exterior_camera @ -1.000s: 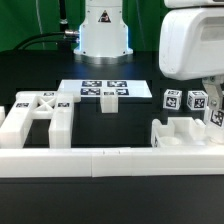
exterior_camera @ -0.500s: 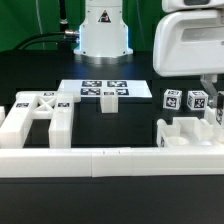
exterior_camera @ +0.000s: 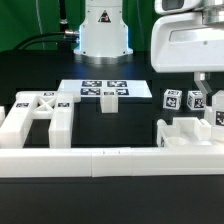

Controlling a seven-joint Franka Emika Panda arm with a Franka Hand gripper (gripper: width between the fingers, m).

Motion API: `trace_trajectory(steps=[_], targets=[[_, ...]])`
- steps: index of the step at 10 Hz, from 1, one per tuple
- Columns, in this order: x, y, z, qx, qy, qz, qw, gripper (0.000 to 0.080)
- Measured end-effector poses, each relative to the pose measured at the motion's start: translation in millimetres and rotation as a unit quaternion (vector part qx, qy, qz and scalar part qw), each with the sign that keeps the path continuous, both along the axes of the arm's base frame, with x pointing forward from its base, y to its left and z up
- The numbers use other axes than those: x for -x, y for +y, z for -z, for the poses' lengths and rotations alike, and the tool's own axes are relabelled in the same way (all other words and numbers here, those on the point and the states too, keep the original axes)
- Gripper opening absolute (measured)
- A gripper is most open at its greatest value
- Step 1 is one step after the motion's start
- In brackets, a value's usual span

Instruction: Assemble chair

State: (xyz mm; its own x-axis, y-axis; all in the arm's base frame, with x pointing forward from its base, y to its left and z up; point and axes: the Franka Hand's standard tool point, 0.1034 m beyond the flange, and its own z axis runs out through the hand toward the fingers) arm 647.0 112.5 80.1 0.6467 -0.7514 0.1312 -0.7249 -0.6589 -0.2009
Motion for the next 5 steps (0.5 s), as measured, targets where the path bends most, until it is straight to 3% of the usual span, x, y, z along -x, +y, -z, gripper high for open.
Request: trace_trajectory(steps=[5], targets=[[1.8, 0.1, 0.1, -0.030, 0.013, 0.159, 0.987, 0.0287]])
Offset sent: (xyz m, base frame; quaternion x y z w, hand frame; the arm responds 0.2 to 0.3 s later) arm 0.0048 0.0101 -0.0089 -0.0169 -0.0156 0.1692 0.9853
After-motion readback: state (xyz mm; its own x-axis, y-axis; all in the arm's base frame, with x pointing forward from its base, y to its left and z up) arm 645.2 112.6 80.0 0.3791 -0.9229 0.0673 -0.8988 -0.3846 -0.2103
